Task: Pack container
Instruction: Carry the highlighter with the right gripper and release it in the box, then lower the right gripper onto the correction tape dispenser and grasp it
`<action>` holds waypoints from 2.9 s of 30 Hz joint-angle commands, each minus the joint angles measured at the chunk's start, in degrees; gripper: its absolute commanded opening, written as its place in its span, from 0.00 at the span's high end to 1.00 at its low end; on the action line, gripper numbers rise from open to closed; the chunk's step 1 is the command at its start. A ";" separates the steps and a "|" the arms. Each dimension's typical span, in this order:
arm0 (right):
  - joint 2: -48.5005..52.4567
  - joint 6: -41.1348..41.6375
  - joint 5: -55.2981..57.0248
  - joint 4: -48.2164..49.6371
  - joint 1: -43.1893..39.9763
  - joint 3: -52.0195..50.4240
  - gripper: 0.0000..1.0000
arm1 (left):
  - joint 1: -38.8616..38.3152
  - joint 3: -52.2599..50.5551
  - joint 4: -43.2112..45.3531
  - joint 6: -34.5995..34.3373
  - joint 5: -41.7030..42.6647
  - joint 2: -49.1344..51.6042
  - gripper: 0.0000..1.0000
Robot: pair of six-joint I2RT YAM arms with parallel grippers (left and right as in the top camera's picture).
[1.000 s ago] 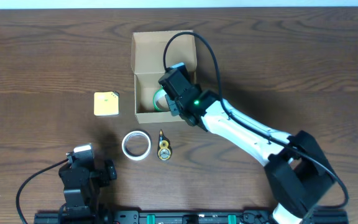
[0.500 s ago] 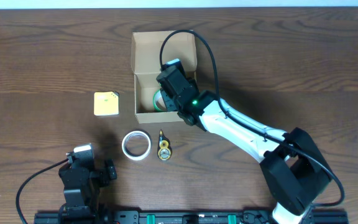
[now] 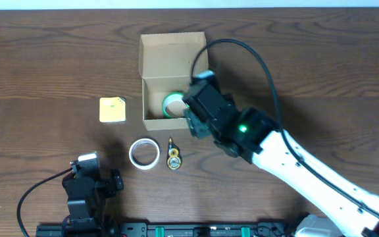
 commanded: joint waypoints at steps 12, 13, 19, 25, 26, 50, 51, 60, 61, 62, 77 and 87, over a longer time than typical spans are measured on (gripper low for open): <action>1.77 26.77 -0.68 7.34 17.68 -13.86 0.12 | -0.24 -1.05 -0.90 0.83 -0.79 -0.28 0.05; 3.10 29.03 -0.66 8.48 18.49 -13.86 0.07 | -0.24 -1.05 -0.90 0.83 -0.79 -0.28 0.05; 10.86 37.00 -1.16 12.61 18.78 -13.84 0.04 | -0.24 -1.03 -0.90 0.83 -0.79 -0.28 0.05; 16.57 42.56 -1.11 17.22 18.78 -13.84 0.02 | -0.24 -1.05 -0.90 0.83 -0.79 -0.28 0.05; 16.98 42.93 -1.09 17.73 18.78 -13.84 0.02 | -0.24 -1.05 -0.90 0.83 -0.79 -0.28 0.05; 24.55 44.68 -1.60 24.17 16.15 -13.84 0.21 | -0.24 -1.05 -0.90 0.83 -0.79 -0.28 0.05; 24.55 44.06 -2.36 24.17 16.15 -13.84 0.22 | -0.24 -1.05 -0.90 0.83 -0.79 -0.28 0.05; 28.52 39.15 -5.84 22.53 16.15 -13.84 0.22 | -0.24 -1.05 -0.90 0.83 -0.79 -0.28 0.05; 29.00 38.86 -6.03 22.38 16.15 -13.84 0.23 | -0.24 -1.03 -0.90 0.83 -0.79 -0.28 0.05; 29.07 38.51 -6.05 22.25 16.15 -13.84 0.23 | -0.24 -1.05 -0.90 0.83 -0.79 -0.28 0.05; 29.11 35.50 -6.97 16.98 16.26 -13.79 0.61 | -0.24 -1.05 -0.90 0.83 -0.79 -0.28 0.05; 25.77 33.59 -7.58 11.41 16.28 -12.59 0.61 | -0.24 -1.05 -0.90 0.83 -0.79 -0.28 0.05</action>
